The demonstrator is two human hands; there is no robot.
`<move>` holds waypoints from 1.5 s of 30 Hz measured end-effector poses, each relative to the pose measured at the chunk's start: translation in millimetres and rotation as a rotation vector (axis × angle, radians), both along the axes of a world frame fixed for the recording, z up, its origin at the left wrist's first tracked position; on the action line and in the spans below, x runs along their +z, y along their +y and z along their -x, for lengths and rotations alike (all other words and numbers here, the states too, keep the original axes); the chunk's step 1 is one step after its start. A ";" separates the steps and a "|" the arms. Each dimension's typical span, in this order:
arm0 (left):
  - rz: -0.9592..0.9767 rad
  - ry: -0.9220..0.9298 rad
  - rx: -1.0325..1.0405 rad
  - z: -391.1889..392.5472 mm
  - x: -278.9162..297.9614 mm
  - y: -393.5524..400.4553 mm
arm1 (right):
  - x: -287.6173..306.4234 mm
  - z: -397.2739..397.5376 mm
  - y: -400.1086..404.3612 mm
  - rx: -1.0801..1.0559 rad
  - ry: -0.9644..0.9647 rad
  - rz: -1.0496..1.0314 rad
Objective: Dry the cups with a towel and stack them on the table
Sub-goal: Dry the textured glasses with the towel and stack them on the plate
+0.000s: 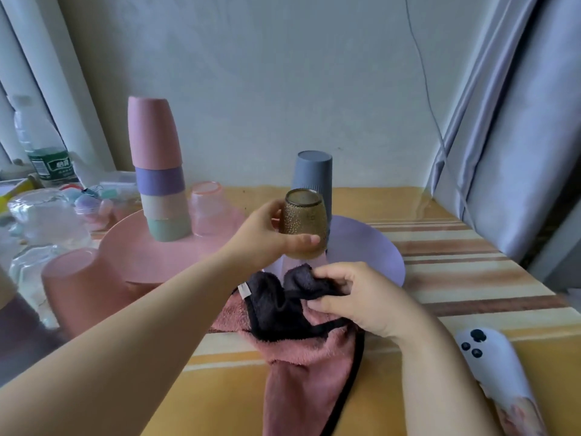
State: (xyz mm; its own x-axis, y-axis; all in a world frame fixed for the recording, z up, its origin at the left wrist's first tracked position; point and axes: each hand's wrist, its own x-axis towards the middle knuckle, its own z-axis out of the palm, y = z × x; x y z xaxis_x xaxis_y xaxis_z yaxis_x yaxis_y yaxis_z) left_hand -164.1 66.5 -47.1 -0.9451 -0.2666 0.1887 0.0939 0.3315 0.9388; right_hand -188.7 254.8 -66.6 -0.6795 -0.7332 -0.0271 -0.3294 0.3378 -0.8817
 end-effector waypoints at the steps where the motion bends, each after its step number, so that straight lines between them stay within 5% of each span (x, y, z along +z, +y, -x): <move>1: 0.050 -0.005 -0.010 2.7 -3.6 2.2 | -1.0 1.0 0.5 -0.007 -0.005 0.018; 4: 0.188 -0.043 -0.018 5.1 -14.4 5.5 | -5.2 4.0 1.0 -0.042 -0.031 0.060; 15: 0.215 -0.066 -0.021 -9.3 -15.9 -0.6 | -2.1 -1.1 -3.2 -0.020 -0.025 0.111; 20: 0.223 0.161 0.600 -44.0 -23.2 -32.9 | 1.4 -10.0 -14.5 -0.029 0.044 0.133; 23: 0.141 0.061 0.821 -44.2 -24.0 -60.9 | -1.5 -15.4 -24.7 -0.049 0.110 0.092; 34: -0.021 -0.151 0.618 3.3 -36.6 -100.1 | -10.1 -12.1 -29.2 -0.086 0.115 0.044; 45: 0.452 -0.124 0.654 -6.9 -29.9 -84.3 | -9.7 -21.1 -39.9 -0.108 0.145 0.116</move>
